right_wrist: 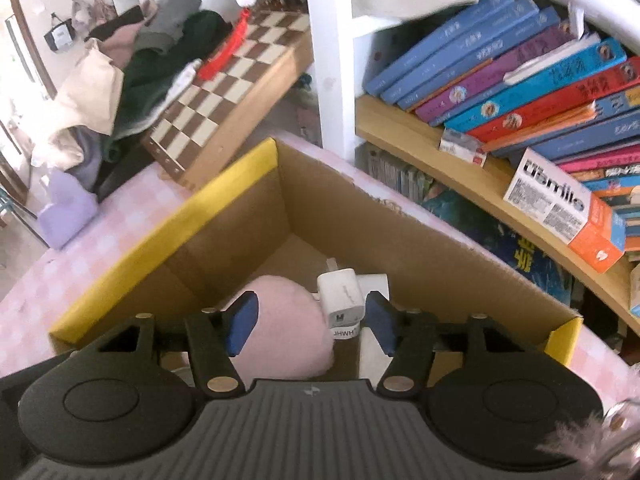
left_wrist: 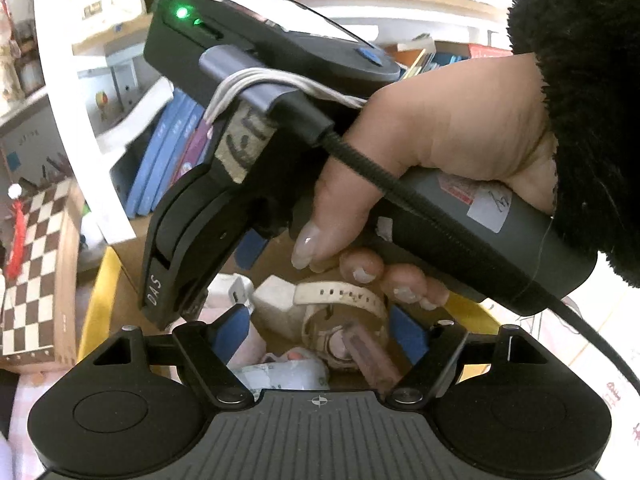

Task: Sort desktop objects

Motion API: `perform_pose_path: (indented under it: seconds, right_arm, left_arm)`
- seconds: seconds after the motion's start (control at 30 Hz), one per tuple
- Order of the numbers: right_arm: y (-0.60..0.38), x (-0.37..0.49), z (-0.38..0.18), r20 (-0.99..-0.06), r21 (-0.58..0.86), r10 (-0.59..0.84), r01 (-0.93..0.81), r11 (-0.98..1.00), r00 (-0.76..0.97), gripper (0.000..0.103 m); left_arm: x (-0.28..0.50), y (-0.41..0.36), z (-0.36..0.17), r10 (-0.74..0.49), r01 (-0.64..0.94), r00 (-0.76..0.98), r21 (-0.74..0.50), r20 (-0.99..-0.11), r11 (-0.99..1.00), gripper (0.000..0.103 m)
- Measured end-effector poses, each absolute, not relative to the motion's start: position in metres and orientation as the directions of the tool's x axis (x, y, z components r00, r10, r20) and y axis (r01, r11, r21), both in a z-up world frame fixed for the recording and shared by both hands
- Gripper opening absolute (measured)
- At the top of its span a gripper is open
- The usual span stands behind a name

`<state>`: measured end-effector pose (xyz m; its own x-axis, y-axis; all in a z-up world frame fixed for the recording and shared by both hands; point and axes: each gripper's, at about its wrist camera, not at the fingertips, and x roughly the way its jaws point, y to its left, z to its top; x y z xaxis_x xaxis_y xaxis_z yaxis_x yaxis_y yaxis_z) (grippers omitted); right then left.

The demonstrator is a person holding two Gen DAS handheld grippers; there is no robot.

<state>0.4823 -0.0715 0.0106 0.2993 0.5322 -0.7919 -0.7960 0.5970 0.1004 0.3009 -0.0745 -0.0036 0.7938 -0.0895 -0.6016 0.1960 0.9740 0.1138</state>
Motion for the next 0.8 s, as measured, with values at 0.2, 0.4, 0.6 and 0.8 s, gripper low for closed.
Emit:
perform_pose_path:
  seconds: [0.2, 0.4, 0.6, 0.8]
  right_arm:
    - [-0.087, 0.464, 0.037, -0.749, 0.105, 0.565, -0.78, 0.617, 0.346, 0.066]
    - [-0.098, 0.439, 0.047, -0.736, 0.094, 0.562, -0.766, 0.636, 0.377, 0.069]
    - [-0.112, 0.413, 0.057, -0.696, 0.067, 0.541, -0.708, 0.703, 0.472, 0.069]
    - [-0.133, 0.376, 0.074, -0.631, 0.054, 0.532, -0.652, 0.756, 0.565, 0.069]
  left_arm:
    - [0.277, -0.074, 0.011, -0.098, 0.187, 0.823, 0.105, -0.56, 0.977, 0.082]
    - [0.26, -0.081, 0.017, -0.109, 0.191, 0.84, 0.102, -0.532, 0.976, 0.083]
    - [0.253, -0.068, 0.025, -0.12, 0.2, 0.847, 0.103, -0.517, 0.974, 0.083]
    - [0.222, -0.056, 0.035, -0.133, 0.201, 0.848, 0.08, -0.513, 0.976, 0.083]
